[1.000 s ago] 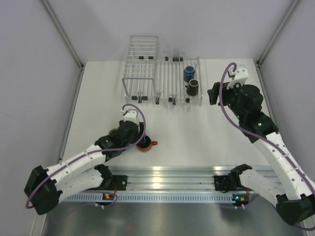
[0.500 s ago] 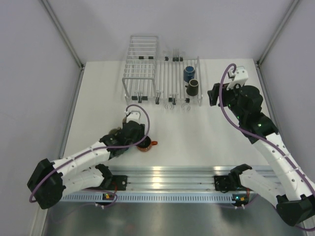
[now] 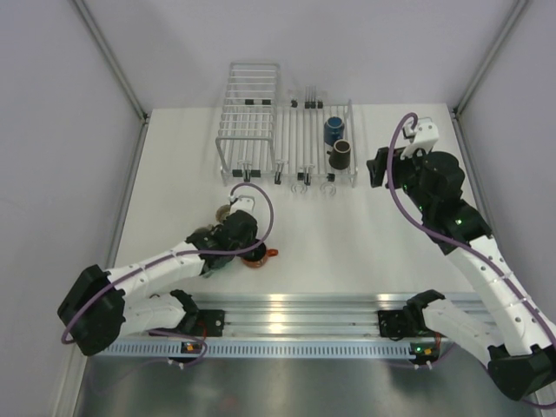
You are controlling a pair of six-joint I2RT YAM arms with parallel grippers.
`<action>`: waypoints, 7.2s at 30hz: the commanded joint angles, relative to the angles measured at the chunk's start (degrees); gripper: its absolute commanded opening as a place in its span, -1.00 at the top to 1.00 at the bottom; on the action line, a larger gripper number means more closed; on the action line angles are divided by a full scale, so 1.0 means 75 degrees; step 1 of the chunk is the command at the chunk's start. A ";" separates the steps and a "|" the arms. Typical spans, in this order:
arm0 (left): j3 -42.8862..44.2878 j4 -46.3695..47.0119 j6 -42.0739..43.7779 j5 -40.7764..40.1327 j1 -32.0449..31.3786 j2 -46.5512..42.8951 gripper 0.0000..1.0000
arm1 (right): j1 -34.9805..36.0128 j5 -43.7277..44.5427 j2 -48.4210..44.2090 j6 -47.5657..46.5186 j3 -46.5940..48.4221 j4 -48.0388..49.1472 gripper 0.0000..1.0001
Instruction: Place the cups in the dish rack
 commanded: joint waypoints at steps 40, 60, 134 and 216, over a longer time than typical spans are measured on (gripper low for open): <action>0.1459 0.5941 -0.3546 0.6448 0.1141 -0.0980 1.00 | -0.0106 -0.3534 -0.1550 0.1029 -0.1404 0.3216 -0.71; 0.1635 1.2320 -0.8635 0.7540 0.1130 0.1411 1.00 | 0.0023 -0.6879 -0.1597 0.3396 -0.2297 0.7319 -0.94; 0.1635 0.8840 -0.5459 0.6193 0.0380 0.0287 -0.15 | 0.2379 -0.2824 -0.0495 0.0948 -0.1324 0.5316 1.00; 0.1330 0.0273 -0.0162 0.0521 0.0568 -0.4142 -0.97 | 0.1148 -0.0644 0.9945 -0.0494 0.8484 -0.2348 1.00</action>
